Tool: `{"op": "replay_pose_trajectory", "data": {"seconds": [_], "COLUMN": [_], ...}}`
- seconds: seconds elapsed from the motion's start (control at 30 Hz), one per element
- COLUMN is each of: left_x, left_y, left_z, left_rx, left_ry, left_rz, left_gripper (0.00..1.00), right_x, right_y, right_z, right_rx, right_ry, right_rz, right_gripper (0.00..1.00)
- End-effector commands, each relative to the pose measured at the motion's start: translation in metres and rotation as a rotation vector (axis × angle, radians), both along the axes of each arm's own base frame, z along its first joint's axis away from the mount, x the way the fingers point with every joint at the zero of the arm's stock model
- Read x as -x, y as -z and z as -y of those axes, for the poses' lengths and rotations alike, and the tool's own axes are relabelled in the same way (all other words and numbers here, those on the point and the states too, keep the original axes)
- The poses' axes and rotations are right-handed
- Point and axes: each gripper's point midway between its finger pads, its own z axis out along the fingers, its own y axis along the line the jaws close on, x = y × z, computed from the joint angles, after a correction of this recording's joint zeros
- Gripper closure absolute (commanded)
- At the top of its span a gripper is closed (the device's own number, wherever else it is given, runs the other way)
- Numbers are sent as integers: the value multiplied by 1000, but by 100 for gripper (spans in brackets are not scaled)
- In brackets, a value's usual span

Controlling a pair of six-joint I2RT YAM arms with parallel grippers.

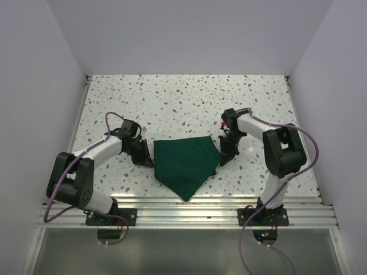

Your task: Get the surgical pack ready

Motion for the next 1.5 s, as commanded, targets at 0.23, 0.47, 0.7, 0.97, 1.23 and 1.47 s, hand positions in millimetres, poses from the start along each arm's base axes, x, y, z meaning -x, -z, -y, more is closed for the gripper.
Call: {"op": "replay_pose_trajectory", "data": {"seconds": [0.23,0.47,0.7,0.97,1.23,1.47], "left_x": [32,12,-36,-61,-44,-21], "left_y": [5,-43,-113,-128,-86,-49], "left_z": [11,-30,-9,105,155,151], "left_rx": [69,-130,-131,-239,-455,-634], "left_ry": [-81,-242,-56,296,593,707], "left_rz": [-50,114,382,472,440,374], "left_gripper": [89,66,43,30,28,27], "right_x": [-78,-176,-164,-72,-26,-7], "right_y": [10,-16,-42,-65,-82,-82], "right_z": [-62,-87,-18,14,22,19], "right_rx": [-165,-178,-35,-58,-213,-247], "right_ry": [-14,-22,41,62,161,185], "right_rz": [33,139,204,189,236,252], "right_gripper": [89,85,42,12,7,7]}}
